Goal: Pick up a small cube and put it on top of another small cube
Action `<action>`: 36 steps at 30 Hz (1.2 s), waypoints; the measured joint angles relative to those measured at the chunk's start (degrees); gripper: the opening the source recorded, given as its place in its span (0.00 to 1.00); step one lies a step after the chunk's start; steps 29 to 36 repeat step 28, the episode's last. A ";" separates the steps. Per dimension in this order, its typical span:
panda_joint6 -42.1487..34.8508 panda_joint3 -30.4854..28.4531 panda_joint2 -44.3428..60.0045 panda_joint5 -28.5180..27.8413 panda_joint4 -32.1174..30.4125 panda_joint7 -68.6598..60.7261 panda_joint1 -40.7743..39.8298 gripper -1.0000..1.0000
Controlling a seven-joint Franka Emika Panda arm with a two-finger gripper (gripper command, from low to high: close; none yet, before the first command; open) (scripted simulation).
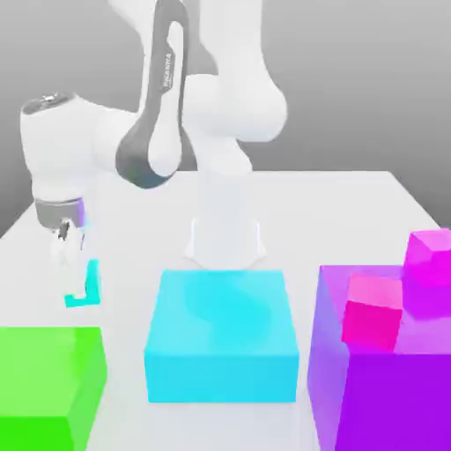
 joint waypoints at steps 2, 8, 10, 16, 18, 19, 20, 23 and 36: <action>-3.71 1.94 0.04 0.37 3.74 -2.58 3.04 0.00; -14.79 7.23 0.15 0.98 14.94 -9.94 12.39 0.00; -18.48 8.87 0.18 1.08 18.68 -12.31 15.50 0.00; -29.53 13.60 0.25 1.16 29.88 -19.26 24.78 0.00; -33.22 15.16 0.27 1.11 33.62 -21.49 27.85 0.00; -35.05 15.92 0.28 1.09 35.48 -22.62 29.37 0.00; -36.94 16.70 0.27 1.05 37.38 -23.76 30.92 0.00; -33.62 17.19 2.17 0.37 35.85 -24.33 31.72 0.00; -30.17 17.42 3.52 -0.09 33.69 -24.12 31.68 1.00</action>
